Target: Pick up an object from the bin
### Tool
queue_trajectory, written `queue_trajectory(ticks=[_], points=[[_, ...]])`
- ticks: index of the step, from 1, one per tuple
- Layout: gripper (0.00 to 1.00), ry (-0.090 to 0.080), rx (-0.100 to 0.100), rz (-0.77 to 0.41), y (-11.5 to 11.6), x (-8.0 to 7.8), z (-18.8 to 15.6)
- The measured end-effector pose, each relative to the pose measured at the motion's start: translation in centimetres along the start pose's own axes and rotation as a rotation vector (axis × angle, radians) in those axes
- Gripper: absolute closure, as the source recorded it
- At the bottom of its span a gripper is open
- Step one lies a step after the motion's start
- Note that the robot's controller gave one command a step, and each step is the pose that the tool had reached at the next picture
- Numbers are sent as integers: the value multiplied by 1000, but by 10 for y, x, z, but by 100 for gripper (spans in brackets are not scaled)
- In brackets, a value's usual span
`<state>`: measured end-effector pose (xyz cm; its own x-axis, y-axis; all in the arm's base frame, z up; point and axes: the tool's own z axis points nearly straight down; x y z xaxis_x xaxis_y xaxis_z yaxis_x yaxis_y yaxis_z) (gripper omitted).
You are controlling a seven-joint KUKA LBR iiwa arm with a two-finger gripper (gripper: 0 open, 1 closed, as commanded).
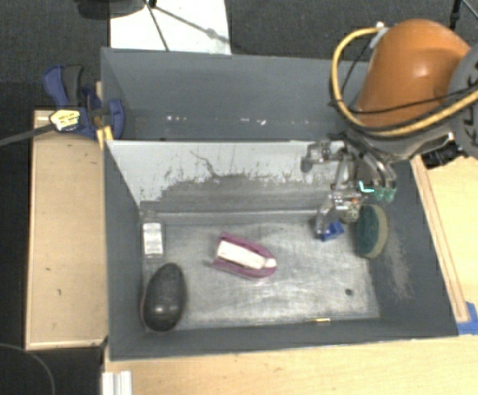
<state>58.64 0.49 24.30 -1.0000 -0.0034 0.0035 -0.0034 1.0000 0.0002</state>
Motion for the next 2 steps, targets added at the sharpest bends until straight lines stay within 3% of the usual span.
queue_trajectory(ticks=[1, 2], points=[[0, 2, -2, 92, 68, 14, 121], [0, -2, -2, 156, 105, 55, 174]])
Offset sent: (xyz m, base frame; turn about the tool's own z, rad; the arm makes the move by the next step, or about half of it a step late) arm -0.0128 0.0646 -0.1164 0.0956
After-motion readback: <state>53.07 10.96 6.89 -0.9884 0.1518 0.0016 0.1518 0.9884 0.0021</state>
